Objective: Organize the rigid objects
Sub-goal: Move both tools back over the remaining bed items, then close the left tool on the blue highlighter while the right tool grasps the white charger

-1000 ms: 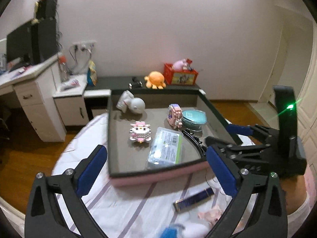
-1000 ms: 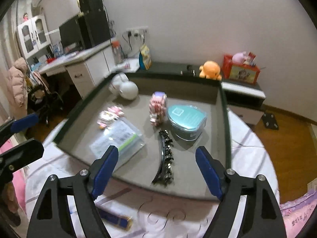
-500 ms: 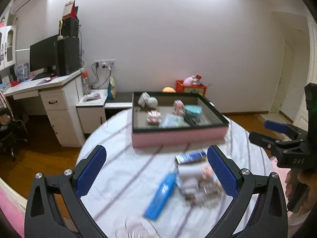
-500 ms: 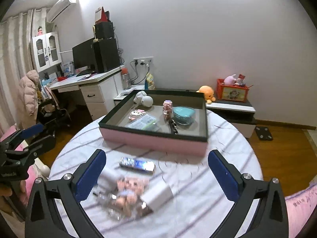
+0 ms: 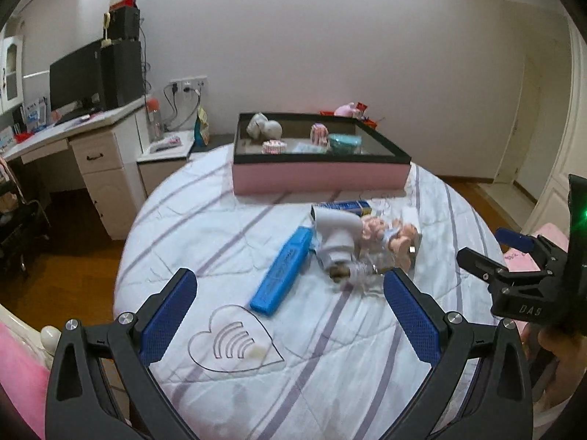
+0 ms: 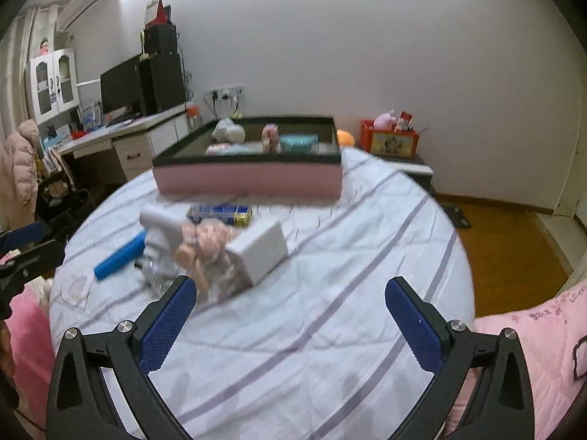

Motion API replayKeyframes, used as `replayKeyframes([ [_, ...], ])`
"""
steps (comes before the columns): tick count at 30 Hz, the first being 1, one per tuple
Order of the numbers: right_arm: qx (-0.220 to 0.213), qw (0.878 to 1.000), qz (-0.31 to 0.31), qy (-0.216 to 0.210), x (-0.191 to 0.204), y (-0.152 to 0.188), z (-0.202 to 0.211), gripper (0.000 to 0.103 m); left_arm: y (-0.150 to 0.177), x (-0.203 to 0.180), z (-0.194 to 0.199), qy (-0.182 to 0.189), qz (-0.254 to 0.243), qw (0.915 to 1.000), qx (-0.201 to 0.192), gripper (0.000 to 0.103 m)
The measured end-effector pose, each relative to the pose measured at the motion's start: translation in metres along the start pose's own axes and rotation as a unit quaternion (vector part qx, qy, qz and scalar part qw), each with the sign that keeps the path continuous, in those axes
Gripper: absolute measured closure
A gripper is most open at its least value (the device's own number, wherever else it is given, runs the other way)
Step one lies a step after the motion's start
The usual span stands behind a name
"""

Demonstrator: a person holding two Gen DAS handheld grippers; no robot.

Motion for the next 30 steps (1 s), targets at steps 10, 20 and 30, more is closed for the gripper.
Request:
replayKeyframes([
  [10, 0.020, 1.000, -0.011, 0.003, -0.008, 0.009, -0.013, 0.000, 0.013, 0.011, -0.030, -0.023, 0.002, 0.9987, 0.045, 0.000],
  [20, 0.033, 0.999, -0.009, 0.007, -0.009, 0.010, -0.027, 0.000, 0.020, 0.024, -0.058, -0.048, 0.001, 0.9957, 0.079, 0.000],
  [30, 0.056, 0.998, 0.002, 0.008, -0.006, 0.007, -0.043, 0.000, 0.016, 0.026, -0.092, -0.065, -0.013, 0.9915, 0.112, 0.001],
])
Point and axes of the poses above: each gripper's, at about its wrist camera, not at the fingertips, and z roughly against the way its jaws point, x to its left, y to its underside, the point moved 5 cm from there along -z, roughly the way its jaws point, and after that the axes turned 2 degrees about x, right-handed, at the moved point
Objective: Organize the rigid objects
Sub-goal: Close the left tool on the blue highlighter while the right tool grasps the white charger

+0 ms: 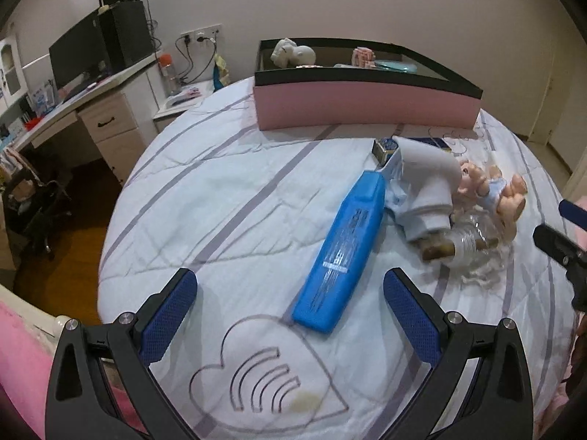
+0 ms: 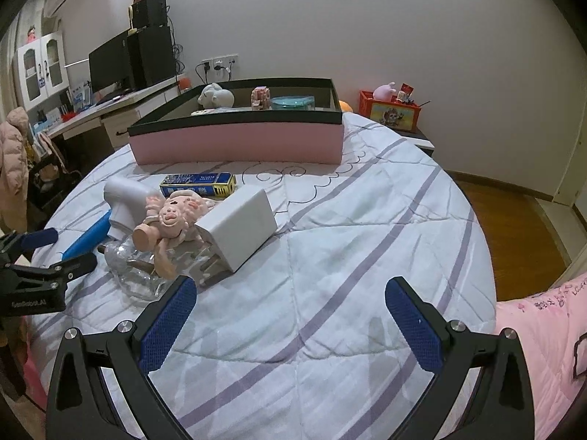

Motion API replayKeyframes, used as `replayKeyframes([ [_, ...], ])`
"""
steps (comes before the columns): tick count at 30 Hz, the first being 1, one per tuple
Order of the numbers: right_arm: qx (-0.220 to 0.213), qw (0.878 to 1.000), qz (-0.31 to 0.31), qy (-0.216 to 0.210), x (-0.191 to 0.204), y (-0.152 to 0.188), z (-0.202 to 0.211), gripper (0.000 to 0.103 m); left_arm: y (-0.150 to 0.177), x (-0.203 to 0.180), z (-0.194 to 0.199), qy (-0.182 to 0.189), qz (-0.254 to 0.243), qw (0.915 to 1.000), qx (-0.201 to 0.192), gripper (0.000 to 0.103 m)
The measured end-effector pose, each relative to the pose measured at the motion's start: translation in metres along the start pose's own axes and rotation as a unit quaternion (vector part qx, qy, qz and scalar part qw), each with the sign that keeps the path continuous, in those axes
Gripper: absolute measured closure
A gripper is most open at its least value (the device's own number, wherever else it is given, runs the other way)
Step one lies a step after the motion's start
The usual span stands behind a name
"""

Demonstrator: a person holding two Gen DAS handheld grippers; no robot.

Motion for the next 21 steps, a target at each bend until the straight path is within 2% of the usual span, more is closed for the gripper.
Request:
replayKeyframes([
  [3, 0.004, 1.000, 0.000, -0.002, 0.001, 0.000, -0.004, 0.000, -0.005, -0.002, -0.007, 0.005, -0.007, 1.0000, 0.002, 0.013],
  [6, 0.012, 1.000, 0.002, -0.003, 0.004, -0.001, -0.009, 0.000, -0.011, -0.003, -0.009, 0.020, -0.007, 0.9998, -0.004, 0.035],
  [8, 0.014, 1.000, 0.007, -0.001, 0.006, -0.001, -0.011, 0.000, -0.016, -0.002, -0.007, 0.022, 0.003, 0.9996, -0.019, 0.078],
  [11, 0.015, 1.000, 0.006, 0.001, 0.006, -0.001, -0.012, 0.000, -0.015, 0.004, -0.007, 0.025, 0.030, 0.9987, -0.031, 0.078],
  [21, 0.034, 0.999, 0.017, -0.008, 0.013, -0.005, -0.020, 0.000, -0.013, 0.005, -0.007, 0.025, 0.035, 0.9986, -0.032, 0.078],
])
Point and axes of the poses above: each gripper's, at about its wrist camera, not at the fingertips, and z roughly against the way its jaws point, x to its left, y to its underside, the point moved 5 cm from there along -z, roughly the way its jaws point, and after that the axes turned 2 degrees about x, right-handed, at the moved point
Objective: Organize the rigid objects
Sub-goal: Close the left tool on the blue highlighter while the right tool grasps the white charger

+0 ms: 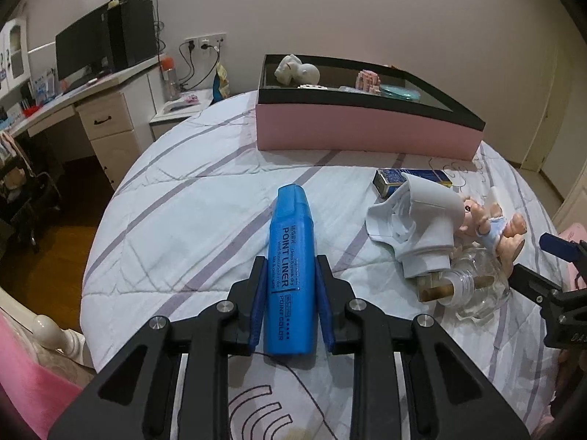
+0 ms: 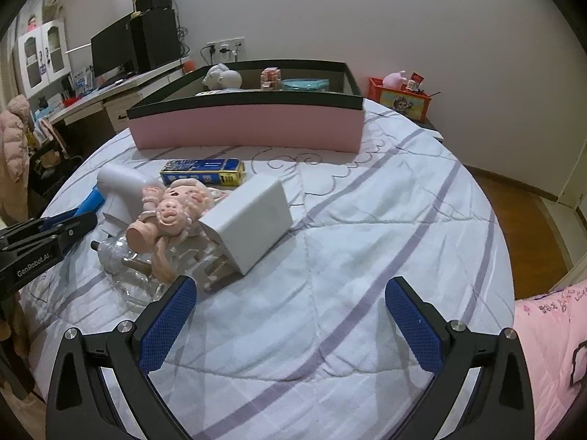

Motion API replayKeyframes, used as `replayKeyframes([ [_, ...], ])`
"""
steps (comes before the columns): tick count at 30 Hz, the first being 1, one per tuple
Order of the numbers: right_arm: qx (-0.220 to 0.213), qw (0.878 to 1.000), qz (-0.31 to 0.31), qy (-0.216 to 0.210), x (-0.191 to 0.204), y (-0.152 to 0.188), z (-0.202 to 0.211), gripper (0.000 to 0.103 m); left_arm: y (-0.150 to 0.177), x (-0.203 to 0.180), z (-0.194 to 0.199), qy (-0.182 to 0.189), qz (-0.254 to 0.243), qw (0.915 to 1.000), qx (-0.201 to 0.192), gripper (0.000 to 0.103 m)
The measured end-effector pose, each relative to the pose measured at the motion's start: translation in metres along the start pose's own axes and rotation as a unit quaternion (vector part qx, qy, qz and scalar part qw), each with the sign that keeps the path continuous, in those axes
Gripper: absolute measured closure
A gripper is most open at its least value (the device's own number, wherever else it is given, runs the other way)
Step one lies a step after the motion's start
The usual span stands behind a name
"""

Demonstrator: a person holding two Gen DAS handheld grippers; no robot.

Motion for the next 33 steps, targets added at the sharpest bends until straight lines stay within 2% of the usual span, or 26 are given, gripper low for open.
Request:
replayKeyframes([
  [9, 0.012, 1.000, 0.001, 0.013, 0.003, -0.016, -0.018, 0.000, 0.000, 0.002, -0.001, 0.004, 0.001, 1.0000, 0.001, 0.077],
  [18, -0.001, 0.996, -0.084, 0.034, -0.035, -0.016, -0.015, 0.000, 0.000, -0.001, -0.002, -0.004, -0.007, 1.0000, 0.003, 0.077],
  [22, -0.011, 0.995, -0.095, 0.040, -0.044, -0.015, -0.010, 0.000, 0.000, -0.002, -0.002, -0.004, -0.007, 1.0000, 0.003, 0.077],
  [25, -0.010, 0.996, -0.084, 0.013, -0.037, -0.013, -0.009, 0.000, 0.000, -0.003, -0.003, -0.005, -0.009, 0.9999, 0.003, 0.077],
  [33, 0.007, 0.998, -0.056, -0.020, -0.025, -0.021, -0.021, 0.000, 0.000, -0.004, -0.004, -0.004, -0.009, 0.9999, 0.004, 0.077],
])
Point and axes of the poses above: each gripper's, at about its wrist camera, not at the fingertips, and z roughly against the way its jaws point, x to its left, y to its underside, the point moved 5 cm from there along -z, roughly the way its jaws point, and after that the axes turned 2 degrees about x, right-handed, at the moved point
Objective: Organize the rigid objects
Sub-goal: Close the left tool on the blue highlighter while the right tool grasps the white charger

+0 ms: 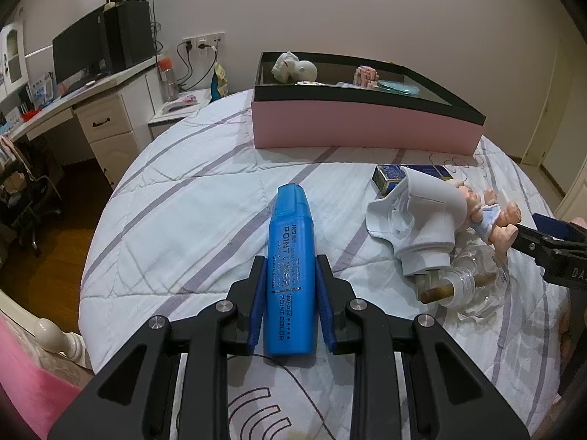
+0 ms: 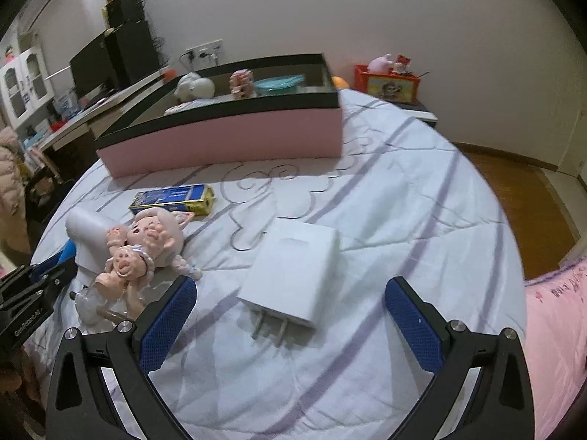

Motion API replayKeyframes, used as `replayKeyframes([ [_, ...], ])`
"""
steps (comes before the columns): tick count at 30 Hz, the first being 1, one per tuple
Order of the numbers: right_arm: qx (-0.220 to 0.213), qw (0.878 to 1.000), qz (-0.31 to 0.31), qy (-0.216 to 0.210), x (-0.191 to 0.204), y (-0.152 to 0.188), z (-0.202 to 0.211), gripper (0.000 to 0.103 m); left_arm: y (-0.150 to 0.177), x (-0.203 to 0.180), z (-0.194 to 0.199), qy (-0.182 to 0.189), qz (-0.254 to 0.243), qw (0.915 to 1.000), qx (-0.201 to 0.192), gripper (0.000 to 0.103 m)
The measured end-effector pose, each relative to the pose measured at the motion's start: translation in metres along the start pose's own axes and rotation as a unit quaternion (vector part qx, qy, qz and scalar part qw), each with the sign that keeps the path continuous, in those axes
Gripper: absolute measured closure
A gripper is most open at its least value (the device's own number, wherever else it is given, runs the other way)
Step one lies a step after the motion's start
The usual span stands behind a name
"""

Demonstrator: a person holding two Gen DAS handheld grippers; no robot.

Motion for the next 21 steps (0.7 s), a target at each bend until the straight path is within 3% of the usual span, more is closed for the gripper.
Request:
replayKeyframes([
  [7, 0.009, 1.000, 0.001, 0.001, -0.0002, -0.0099, -0.0087, 0.001, 0.0000, 0.0007, 0.0001, 0.000, 0.000, 1.0000, 0.000, 0.077],
  [8, 0.005, 1.000, -0.002, 0.001, -0.0012, -0.0104, -0.0077, 0.003, 0.0000, 0.0008, 0.0002, 0.000, 0.000, 1.0000, 0.000, 0.077],
  [10, 0.006, 1.000, -0.006, 0.011, -0.0033, -0.0097, -0.0083, 0.032, -0.0001, -0.0001, -0.0001, 0.001, 0.001, 1.0000, -0.001, 0.077],
  [11, 0.010, 1.000, -0.007, 0.019, -0.0042, -0.0092, -0.0097, 0.036, -0.0001, 0.0002, 0.0002, 0.001, 0.001, 1.0000, -0.001, 0.077],
  [14, 0.012, 0.999, 0.005, 0.031, -0.0014, -0.0093, -0.0104, 0.040, 0.0004, -0.0011, 0.0008, 0.002, -0.004, 1.0000, -0.002, 0.077],
  [16, 0.007, 1.000, 0.011, 0.029, 0.0008, -0.0095, -0.0081, 0.048, 0.0008, -0.0021, 0.0017, 0.005, -0.006, 1.0000, -0.004, 0.077],
  [21, -0.001, 1.000, -0.002, -0.001, -0.0032, -0.0094, -0.0031, 0.049, 0.0015, 0.0001, 0.0049, 0.013, -0.004, 0.9999, -0.010, 0.077],
])
Point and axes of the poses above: each gripper's, at about its wrist camera, not at the fingertips, and z roughly against the way its jaws point, x to its left, y to its underside, the point moved 5 cm from there along -z, roughly the way its jaws point, and after that the axes turned 2 degrees about x, right-handed, at the moved point
